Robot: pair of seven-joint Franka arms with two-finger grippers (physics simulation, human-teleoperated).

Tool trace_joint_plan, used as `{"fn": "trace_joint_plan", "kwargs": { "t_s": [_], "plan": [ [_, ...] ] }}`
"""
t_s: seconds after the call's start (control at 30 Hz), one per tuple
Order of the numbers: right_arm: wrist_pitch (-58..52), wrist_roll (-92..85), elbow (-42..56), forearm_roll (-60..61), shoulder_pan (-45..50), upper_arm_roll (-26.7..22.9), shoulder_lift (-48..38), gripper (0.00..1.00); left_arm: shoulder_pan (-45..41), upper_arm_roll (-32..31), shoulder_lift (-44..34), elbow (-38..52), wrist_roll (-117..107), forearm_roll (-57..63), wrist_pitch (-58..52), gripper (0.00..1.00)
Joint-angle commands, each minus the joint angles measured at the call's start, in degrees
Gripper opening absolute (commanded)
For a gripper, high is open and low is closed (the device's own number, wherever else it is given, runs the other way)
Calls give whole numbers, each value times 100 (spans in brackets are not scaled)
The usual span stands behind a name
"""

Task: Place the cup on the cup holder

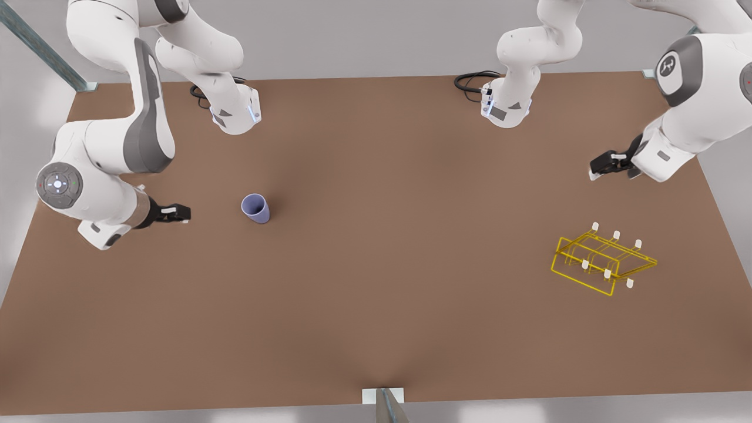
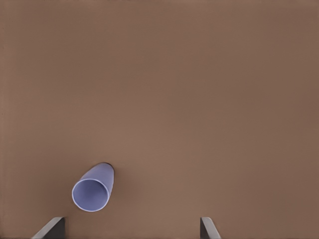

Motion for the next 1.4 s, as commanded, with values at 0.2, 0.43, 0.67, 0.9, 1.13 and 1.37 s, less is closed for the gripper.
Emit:
{"fn": "trace_joint_plan", "kwargs": {
  "t_s": [0.2,0.43,0.67,0.9,1.13,1.37],
  "plan": [
    [-251,1156,-555,783,448,439,-548,100,-134,4,77,63,38,-49,718,100],
    [2622,3185,-2419,1328,1565,878,-866,100,-143,-23,130,72,47,-49,674,100],
    [3722,2255,-3289,124,1565,264,-460,100,-161,-181,235,81,-2159,-41,753,100],
    [3485,1947,-3368,212,1899,-272,-329,100,-161,-172,244,89,-3737,-23,753,100],
    [3423,1939,-3676,265,1864,-9,-443,100,-161,-181,508,89,-6993,-49,1096,100],
    [3177,1297,-4019,265,1907,-369,-548,100,-161,-181,631,89,-7670,-49,1140,100]
  ]
}}
